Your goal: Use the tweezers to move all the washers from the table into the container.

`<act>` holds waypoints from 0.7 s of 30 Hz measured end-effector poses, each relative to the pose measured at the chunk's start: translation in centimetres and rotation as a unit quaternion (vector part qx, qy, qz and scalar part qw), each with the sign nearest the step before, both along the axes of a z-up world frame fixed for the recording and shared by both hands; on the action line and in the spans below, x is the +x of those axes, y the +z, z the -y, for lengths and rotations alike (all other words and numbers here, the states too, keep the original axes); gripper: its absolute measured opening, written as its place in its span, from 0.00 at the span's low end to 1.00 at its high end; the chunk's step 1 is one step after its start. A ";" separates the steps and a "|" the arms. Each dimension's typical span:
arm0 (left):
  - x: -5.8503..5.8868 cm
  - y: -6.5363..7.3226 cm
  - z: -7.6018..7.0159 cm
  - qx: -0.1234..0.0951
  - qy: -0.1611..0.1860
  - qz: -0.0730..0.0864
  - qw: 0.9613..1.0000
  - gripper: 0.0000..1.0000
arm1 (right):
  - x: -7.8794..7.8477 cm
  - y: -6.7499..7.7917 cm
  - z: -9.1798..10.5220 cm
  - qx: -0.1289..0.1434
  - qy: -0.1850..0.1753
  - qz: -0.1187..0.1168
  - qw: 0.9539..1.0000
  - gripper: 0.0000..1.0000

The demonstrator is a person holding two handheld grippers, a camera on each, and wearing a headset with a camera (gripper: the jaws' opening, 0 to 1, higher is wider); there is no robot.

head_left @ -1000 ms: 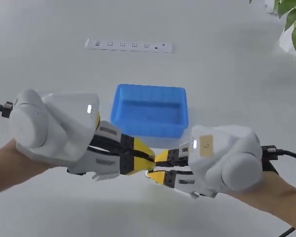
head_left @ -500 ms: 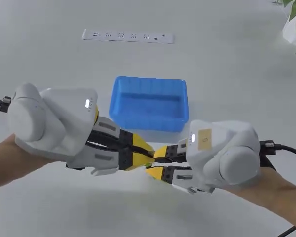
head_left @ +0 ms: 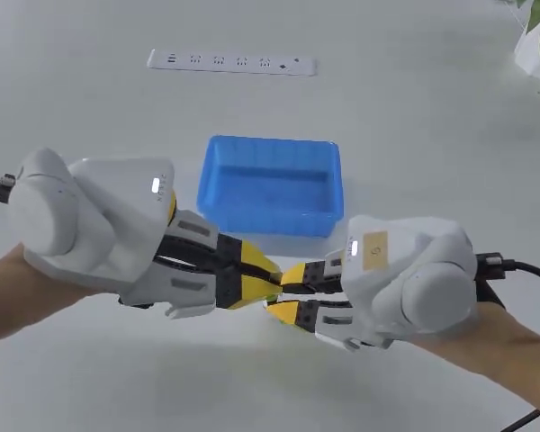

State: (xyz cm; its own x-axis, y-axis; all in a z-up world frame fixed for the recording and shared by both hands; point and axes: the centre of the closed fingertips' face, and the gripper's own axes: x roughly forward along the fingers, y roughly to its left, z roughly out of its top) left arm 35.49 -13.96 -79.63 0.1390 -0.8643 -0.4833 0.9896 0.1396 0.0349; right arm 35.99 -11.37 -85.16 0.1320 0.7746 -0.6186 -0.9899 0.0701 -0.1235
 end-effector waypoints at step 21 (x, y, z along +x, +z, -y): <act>0.3 -0.3 0.0 -0.014 0.003 -0.019 1.000 0.07 | 0.2 -0.5 0.0 -0.004 0.000 -0.018 1.000 0.13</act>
